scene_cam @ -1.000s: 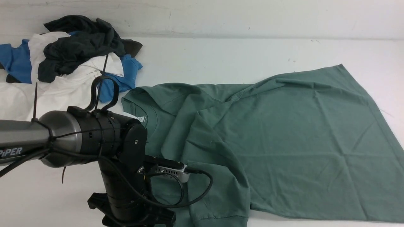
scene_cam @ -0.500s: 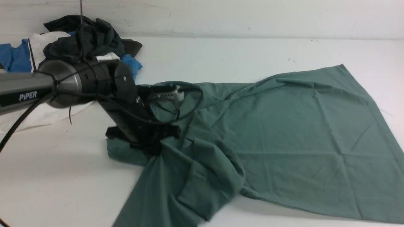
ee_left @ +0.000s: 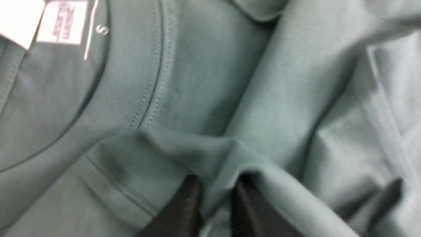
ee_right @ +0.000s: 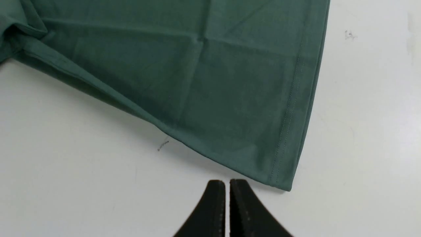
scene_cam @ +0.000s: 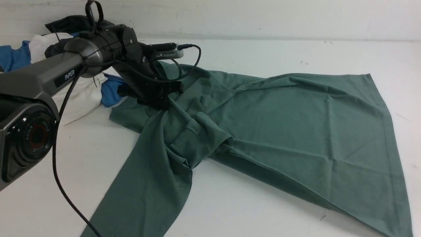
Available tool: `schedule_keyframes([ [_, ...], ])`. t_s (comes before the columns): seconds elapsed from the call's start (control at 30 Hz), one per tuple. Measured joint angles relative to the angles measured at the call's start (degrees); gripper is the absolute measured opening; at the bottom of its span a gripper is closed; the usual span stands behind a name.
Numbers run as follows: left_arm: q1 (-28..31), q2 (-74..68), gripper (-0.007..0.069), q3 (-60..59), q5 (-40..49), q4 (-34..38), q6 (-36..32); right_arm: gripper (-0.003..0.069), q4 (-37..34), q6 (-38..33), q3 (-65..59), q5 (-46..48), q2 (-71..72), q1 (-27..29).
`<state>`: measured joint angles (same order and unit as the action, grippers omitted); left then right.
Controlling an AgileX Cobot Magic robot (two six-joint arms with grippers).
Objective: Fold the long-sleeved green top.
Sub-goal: Use the left arm to clamp the cuff closest to it
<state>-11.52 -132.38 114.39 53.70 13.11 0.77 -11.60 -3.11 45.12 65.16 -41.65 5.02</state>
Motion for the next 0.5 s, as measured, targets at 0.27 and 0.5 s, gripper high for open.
schedule_keyframes([
  [0.27, 0.00, 6.09, 0.0326, 9.11, 15.78, -11.31, -0.77, 0.0013, 0.00, -0.05, 0.00, -0.43, 0.00, 0.00],
  [0.5, 0.02, 25.30, 0.0097, -19.43, 15.78, -12.17, -2.63, 0.0013, 0.00, -0.05, 0.00, -0.38, 0.00, 0.00],
])
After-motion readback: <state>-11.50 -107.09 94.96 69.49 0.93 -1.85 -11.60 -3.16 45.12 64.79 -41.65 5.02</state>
